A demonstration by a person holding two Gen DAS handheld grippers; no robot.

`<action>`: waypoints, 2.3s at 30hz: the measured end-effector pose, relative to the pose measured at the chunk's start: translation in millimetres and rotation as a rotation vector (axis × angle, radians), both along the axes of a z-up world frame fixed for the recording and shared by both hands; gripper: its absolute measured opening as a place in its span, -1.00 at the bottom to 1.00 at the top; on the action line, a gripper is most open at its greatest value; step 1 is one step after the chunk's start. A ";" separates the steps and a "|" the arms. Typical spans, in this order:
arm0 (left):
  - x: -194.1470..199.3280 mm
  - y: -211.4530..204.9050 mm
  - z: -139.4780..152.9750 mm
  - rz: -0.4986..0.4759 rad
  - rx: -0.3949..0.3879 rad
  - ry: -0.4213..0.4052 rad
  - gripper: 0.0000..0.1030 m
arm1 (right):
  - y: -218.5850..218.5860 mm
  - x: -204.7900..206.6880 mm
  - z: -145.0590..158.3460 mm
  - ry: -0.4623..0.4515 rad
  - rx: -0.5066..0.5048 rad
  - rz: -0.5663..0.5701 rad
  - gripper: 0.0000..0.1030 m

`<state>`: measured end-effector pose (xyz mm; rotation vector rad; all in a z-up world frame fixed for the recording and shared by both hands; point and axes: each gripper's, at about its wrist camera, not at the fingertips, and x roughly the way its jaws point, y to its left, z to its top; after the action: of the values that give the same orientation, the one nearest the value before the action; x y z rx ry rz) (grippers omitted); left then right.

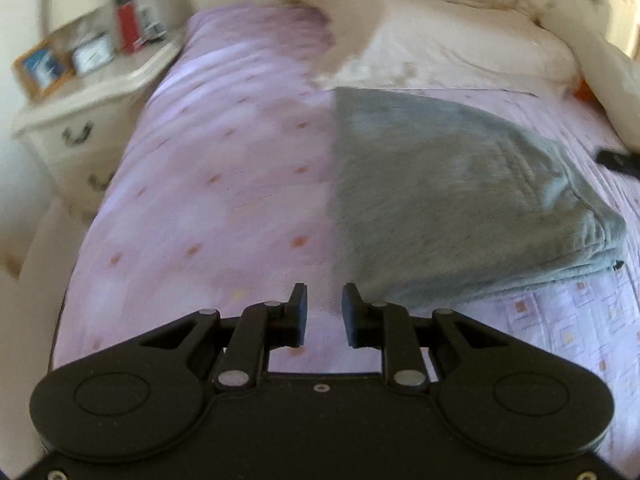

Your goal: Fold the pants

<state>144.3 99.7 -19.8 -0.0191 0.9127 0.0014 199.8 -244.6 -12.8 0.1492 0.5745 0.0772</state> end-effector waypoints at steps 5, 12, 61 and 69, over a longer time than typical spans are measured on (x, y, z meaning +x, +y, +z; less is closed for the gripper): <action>-26.5 12.9 -1.0 0.036 -0.015 0.037 -0.41 | 8.0 -10.5 -40.2 0.157 -0.074 0.042 -0.54; -42.5 2.3 4.5 0.036 -0.051 0.049 -0.41 | 6.1 -60.1 -14.2 0.073 -0.006 -0.005 -0.54; -126.7 -58.6 52.5 -0.023 0.013 -0.053 0.04 | 64.4 -165.1 38.6 -0.006 -0.045 -0.007 -0.52; -125.9 -57.3 53.1 -0.021 0.010 -0.050 0.04 | 67.7 -164.0 39.8 -0.003 -0.048 0.003 -0.52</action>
<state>18.4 42.5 33.3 -0.0006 0.8630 -0.0142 35.7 -176.9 27.0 0.1015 0.5736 0.0664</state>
